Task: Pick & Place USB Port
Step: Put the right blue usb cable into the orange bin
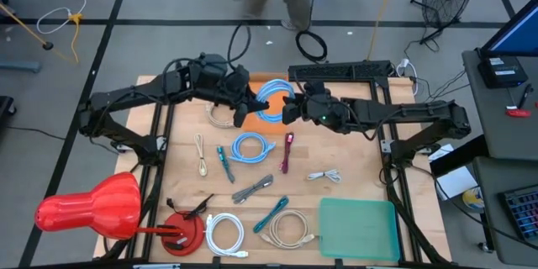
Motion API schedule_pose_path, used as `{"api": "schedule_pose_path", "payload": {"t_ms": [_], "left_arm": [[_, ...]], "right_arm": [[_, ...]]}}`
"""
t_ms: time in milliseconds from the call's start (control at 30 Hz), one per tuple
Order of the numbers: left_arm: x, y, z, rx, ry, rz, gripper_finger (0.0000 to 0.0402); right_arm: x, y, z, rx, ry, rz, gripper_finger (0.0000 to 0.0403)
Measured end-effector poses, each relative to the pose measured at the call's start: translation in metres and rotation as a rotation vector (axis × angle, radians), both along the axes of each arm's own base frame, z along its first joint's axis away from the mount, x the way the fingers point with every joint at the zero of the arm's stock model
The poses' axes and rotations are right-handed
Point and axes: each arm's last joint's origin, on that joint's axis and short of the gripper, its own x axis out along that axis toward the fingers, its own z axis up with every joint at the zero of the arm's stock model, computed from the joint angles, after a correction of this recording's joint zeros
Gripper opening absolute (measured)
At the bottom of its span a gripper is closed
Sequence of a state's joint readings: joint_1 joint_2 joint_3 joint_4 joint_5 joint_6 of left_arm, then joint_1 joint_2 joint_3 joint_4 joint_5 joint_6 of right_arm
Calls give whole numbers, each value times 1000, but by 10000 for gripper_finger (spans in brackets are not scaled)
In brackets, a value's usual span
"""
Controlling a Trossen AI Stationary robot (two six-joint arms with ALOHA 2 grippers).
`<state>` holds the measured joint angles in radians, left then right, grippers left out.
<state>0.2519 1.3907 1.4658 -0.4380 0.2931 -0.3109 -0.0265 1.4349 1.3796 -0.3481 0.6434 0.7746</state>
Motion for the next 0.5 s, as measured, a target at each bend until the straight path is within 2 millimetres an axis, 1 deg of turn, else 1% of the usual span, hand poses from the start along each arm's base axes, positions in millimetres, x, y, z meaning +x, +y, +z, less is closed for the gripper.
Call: {"api": "schedule_pose_path", "payload": {"t_ms": [100, 200, 400, 500], "left_arm": [[1, -3, 0, 3, 0, 16, 53], [2, -4, 0, 11, 1, 29, 53], [2, -3, 0, -2, 3, 48, 53], [2, -3, 0, -20, 5, 72, 53]], "right_arm": [[0, -2, 0, 0, -2, -11, 136], [0, -4, 0, 5, -5, -16, 110], [0, -6, 0, 3, -1, -9, 19], [-1, -9, 0, 8, 1, -13, 14]]}}
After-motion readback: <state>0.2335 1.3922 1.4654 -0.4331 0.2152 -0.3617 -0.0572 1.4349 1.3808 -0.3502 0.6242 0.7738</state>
